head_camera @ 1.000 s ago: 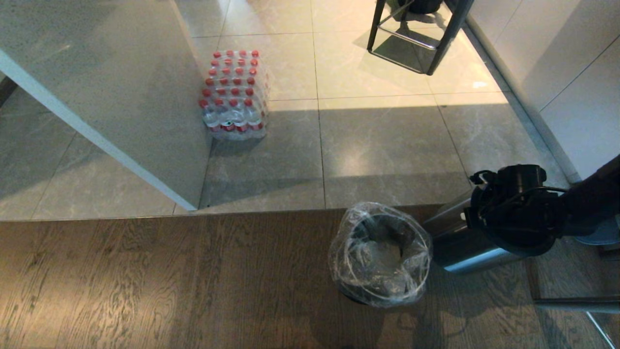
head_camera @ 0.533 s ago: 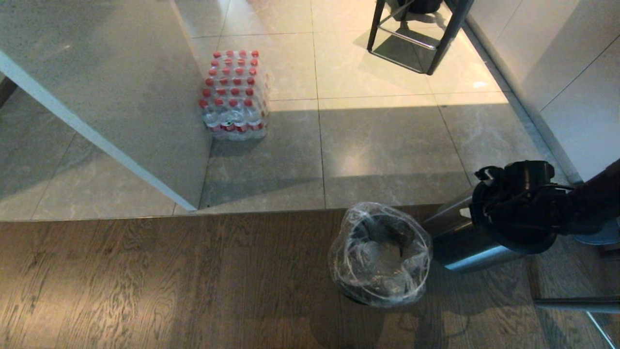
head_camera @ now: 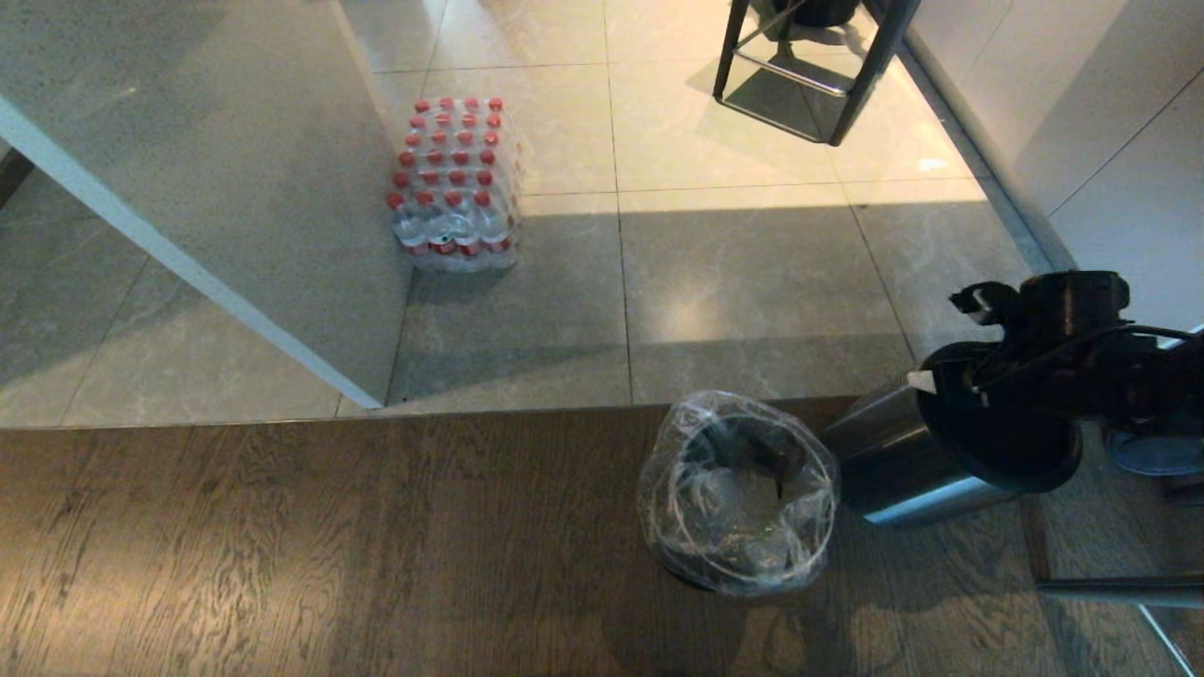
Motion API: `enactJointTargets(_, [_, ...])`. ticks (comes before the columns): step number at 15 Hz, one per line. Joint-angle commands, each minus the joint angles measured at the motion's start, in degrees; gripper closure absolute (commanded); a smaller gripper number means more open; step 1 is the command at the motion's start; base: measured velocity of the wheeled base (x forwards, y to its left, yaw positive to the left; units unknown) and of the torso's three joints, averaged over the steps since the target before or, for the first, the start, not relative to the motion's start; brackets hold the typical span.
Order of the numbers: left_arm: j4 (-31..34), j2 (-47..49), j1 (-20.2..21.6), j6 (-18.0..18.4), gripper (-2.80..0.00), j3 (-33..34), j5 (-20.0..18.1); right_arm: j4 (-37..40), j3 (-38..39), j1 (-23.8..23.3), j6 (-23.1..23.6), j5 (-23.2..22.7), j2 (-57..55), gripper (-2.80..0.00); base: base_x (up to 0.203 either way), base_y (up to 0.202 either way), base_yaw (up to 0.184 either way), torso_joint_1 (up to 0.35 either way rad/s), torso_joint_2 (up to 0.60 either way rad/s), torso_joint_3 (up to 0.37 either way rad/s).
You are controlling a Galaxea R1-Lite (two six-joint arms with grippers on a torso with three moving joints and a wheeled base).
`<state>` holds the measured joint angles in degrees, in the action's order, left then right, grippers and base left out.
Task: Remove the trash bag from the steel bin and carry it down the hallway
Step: Pick up the trash bag
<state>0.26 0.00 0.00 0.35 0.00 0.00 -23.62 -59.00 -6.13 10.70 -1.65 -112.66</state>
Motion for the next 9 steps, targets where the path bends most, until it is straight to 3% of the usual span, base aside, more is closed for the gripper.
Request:
enactJointTargets(1, [0.0, 0.0, 0.0, 0.0, 0.0, 0.0, 0.0, 5.6, 2.6, 1.9, 0.1, 0.2, 7.6, 0.0, 0.0, 0.0, 0.0, 0.0, 0.0, 0.0])
enactJointTargets(5, [0.0, 0.0, 0.0, 0.0, 0.0, 0.0, 0.0, 25.1, 4.1, 6.6, -2.4, -2.3, 12.0, 0.0, 0.0, 0.0, 0.0, 0.0, 0.0, 0.0])
enactJointTargets(7, [0.0, 0.0, 0.0, 0.0, 0.0, 0.0, 0.0, 29.4, 4.0, 9.7, -7.6, -8.4, 12.3, 0.0, 0.0, 0.0, 0.0, 0.0, 0.0, 0.0])
enactJointTargets(9, [0.0, 0.0, 0.0, 0.0, 0.0, 0.0, 0.0, 31.4, 3.8, 12.4, -8.0, -8.9, 11.6, 0.0, 0.0, 0.0, 0.0, 0.0, 0.0, 0.0])
